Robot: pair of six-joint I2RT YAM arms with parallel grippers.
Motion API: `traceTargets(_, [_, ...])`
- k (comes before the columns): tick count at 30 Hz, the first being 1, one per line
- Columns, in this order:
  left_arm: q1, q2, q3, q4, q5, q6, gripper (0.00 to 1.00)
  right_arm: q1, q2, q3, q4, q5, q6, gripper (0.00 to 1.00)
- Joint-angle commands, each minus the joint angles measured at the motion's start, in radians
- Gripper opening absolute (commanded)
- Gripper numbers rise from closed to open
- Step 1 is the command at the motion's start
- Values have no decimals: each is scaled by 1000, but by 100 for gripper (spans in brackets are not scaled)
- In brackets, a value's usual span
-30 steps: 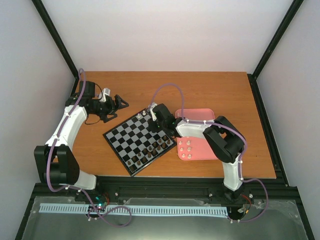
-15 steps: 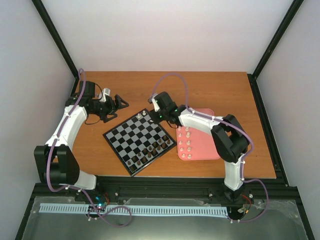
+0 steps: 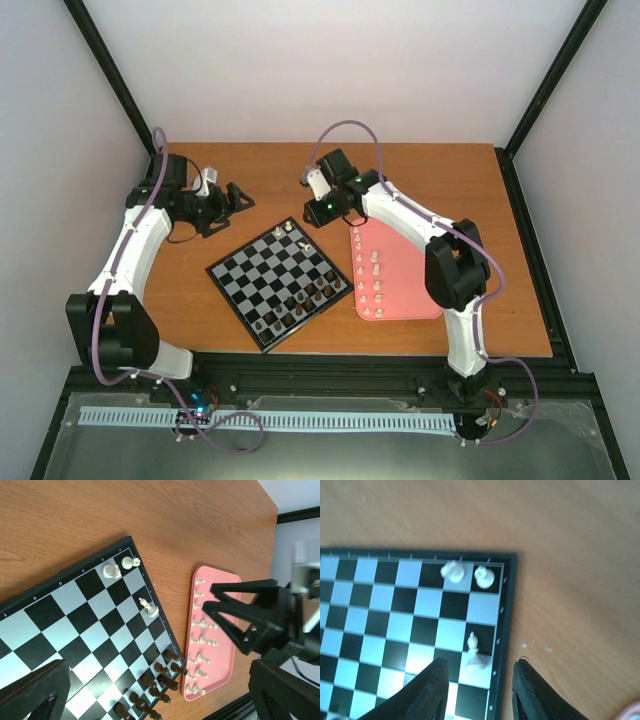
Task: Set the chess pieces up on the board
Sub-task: Pick up the chess piece from the chessboard.
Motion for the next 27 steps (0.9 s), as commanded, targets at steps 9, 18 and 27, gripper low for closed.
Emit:
traceTargets(9, [6,23,-18,-6,13,21,99,107,184,127,-267,41,-88,29])
traceTargets(18, [6,32,-22,-1,30,32,99,111,198,168,-290,110,-62,29])
traceTargets(27, [6,30,-15,-4,30,31,99,96,193,162,-267,125,-52,45])
